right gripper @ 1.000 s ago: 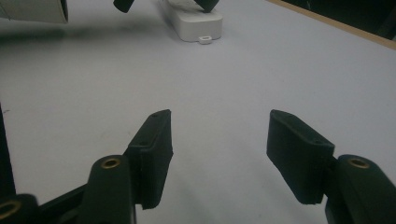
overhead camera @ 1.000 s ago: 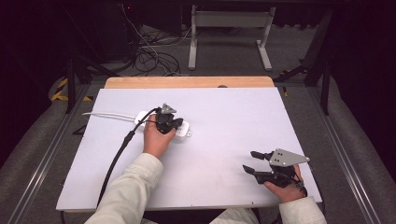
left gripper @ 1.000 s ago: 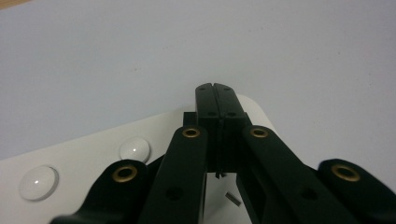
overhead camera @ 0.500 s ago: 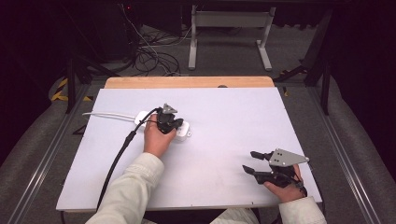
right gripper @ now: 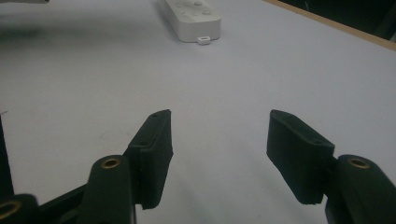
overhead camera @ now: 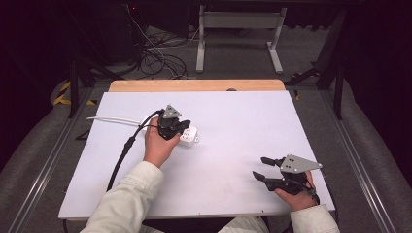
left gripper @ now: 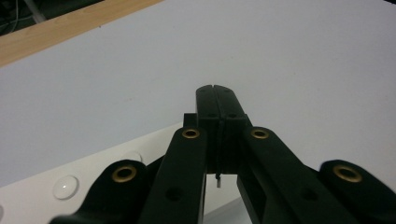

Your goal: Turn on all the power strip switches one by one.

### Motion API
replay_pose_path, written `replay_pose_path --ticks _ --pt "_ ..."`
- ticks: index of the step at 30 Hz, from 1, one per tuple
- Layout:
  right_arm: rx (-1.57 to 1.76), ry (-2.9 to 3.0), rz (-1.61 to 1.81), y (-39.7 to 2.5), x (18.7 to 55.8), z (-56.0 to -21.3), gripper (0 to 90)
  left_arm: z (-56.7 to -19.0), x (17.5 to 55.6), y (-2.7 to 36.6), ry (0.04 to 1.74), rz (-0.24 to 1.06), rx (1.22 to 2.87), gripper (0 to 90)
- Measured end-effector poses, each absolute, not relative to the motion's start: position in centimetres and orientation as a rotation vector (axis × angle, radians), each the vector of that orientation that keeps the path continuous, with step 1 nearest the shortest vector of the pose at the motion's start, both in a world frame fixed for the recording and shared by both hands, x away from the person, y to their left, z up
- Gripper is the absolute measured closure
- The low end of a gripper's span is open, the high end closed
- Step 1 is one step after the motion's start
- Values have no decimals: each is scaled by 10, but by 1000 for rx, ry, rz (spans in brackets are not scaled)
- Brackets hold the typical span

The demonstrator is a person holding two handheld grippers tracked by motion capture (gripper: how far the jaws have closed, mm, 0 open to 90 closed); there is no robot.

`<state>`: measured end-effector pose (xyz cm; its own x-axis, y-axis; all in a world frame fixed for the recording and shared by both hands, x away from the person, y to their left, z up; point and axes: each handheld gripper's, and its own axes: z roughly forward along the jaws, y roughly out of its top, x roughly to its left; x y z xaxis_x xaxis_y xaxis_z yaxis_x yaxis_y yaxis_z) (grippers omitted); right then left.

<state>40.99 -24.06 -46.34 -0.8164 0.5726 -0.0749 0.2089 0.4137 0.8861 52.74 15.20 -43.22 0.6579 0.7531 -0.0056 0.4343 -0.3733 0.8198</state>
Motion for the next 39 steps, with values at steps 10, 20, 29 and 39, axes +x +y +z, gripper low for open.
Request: replay_pose_path --ticks 10,20,29,39 --pt "677 2303 1369 -241 410 -463 410 -417 509 162 883 469 1951 688" --pt "685 2296 1380 -241 410 -463 408 -398 474 181 785 504 1871 439" --pt "689 2293 1386 -242 410 -462 405 -398 442 206 752 503 1824 350" --pt "688 2288 1399 -242 409 -462 400 -417 408 238 742 537 1808 297"
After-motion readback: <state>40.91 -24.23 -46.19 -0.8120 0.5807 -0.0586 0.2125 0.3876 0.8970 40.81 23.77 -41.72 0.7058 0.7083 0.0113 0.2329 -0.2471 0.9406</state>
